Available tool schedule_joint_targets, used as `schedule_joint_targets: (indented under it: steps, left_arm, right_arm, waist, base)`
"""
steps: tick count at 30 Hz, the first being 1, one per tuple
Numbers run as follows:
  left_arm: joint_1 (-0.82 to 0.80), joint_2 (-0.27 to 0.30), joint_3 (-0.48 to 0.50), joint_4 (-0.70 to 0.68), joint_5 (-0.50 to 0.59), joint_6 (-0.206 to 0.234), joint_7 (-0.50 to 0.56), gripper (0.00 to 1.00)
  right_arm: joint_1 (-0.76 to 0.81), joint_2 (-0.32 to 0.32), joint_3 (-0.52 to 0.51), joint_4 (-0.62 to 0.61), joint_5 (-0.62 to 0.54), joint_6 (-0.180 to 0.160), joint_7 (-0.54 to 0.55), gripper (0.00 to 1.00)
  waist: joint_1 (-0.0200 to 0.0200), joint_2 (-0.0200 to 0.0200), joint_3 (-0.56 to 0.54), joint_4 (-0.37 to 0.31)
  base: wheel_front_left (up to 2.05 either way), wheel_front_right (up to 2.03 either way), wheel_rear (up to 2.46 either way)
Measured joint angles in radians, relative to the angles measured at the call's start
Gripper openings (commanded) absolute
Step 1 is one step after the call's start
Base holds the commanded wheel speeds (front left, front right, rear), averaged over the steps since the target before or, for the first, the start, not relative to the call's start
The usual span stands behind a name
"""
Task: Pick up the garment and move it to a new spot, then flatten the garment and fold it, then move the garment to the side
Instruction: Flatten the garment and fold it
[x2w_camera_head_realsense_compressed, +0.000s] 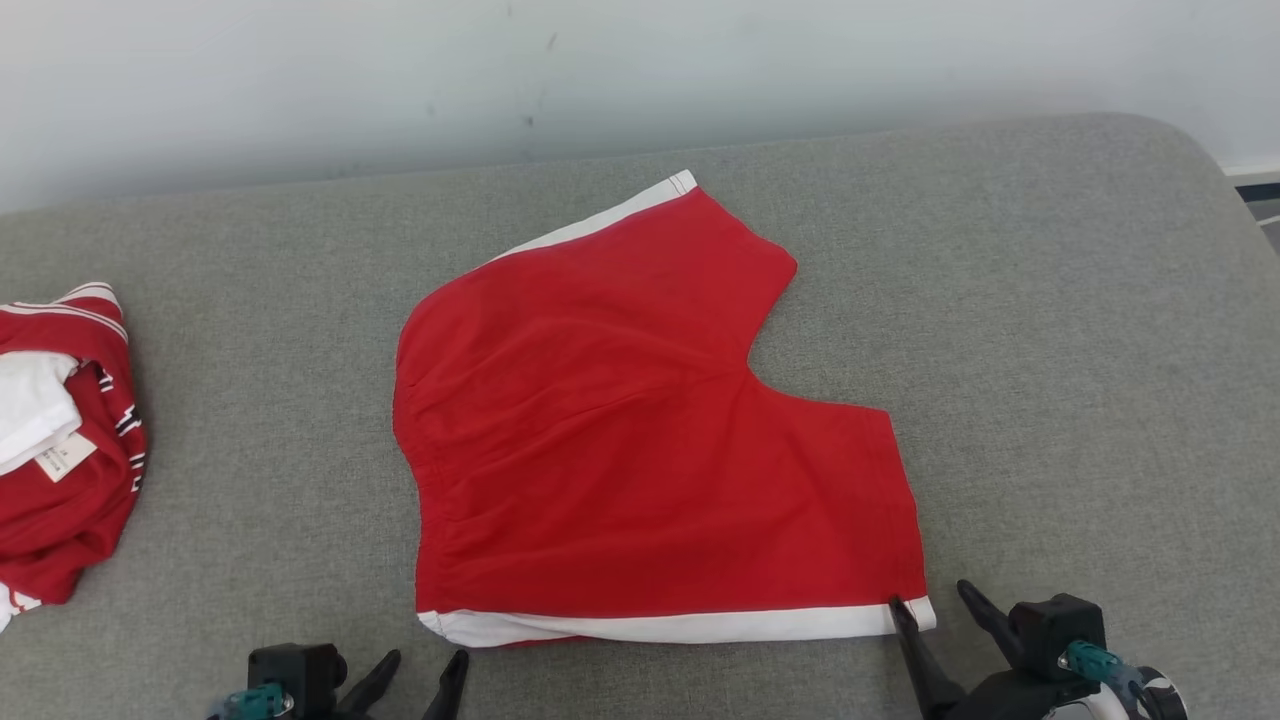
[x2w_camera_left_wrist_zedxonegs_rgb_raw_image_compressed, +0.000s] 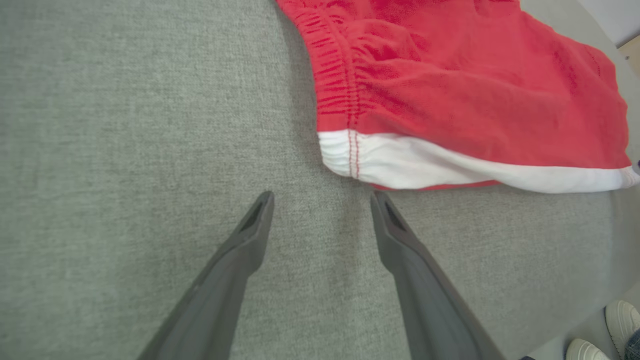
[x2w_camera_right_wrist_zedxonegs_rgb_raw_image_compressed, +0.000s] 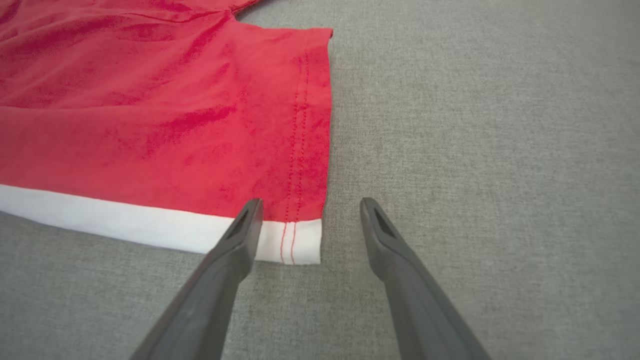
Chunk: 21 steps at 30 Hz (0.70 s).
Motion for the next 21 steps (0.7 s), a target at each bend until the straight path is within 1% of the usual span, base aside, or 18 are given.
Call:
schedule_joint_targets:
  steps: [5,11,12,13,14,15,16,21]
  left_arm:
    - [-0.017,-0.003,-0.002,0.012,-0.009,0.0,0.031,1.0]
    - [-0.03,-0.007,-0.001,0.022,-0.014,0.0,0.052,1.0]
    - [-0.035,-0.007,-0.001,0.024,-0.016,0.0,0.055,1.0]
    - [-0.037,-0.008,-0.001,0.026,-0.017,0.0,0.06,1.0]
    - [-0.039,-0.008,-0.001,0.028,-0.018,-0.004,0.061,1.0]
    - [-0.04,-0.008,-0.001,0.03,-0.018,-0.007,0.062,1.0]
    - [-0.041,-0.009,-0.002,0.031,-0.018,-0.007,0.063,1.0]
    - [-0.053,-0.014,-0.007,0.042,-0.02,-0.016,0.071,1.0]
  right_arm:
    - [-0.007,0.001,0.015,0.021,0.0,0.006,0.043,1.0]
    - [-0.016,0.001,0.016,0.03,0.001,0.006,0.069,1.0]
    - [-0.017,0.001,0.016,0.031,0.001,0.006,0.075,0.91]
    - [-0.018,0.002,0.016,0.032,0.001,0.006,0.078,0.69]
    - [-0.019,0.003,0.017,0.033,0.002,0.006,0.078,0.36]
    - [-0.021,0.004,0.017,0.035,0.004,0.006,0.086,0.06]
    - [-0.023,0.004,0.018,0.037,0.004,0.007,0.087,0.0]
    - [-0.036,0.006,0.02,0.044,0.005,0.009,0.096,0.0]
  waist:
    - [0.0,0.0,0.005,0.004]
    - [0.0,0.0,0.007,0.006]
    - [0.0,0.0,0.007,0.006]
    - [0.0,0.0,0.007,0.006]
    - [0.0,0.0,0.007,0.007]
    - [0.0,0.0,0.007,0.006]
    - [0.0,0.0,0.007,0.007]
    - [0.0,0.0,0.007,0.007]
  base:
    - [0.0,0.0,0.0]
    - [0.0,0.0,0.0]
    - [0.0,0.0,0.0]
    - [0.0,0.0,0.0]
    - [0.0,0.0,0.0]
    - [0.0,0.0,0.0]
    - [0.0,0.0,0.0]
    - [0.0,0.0,0.0]
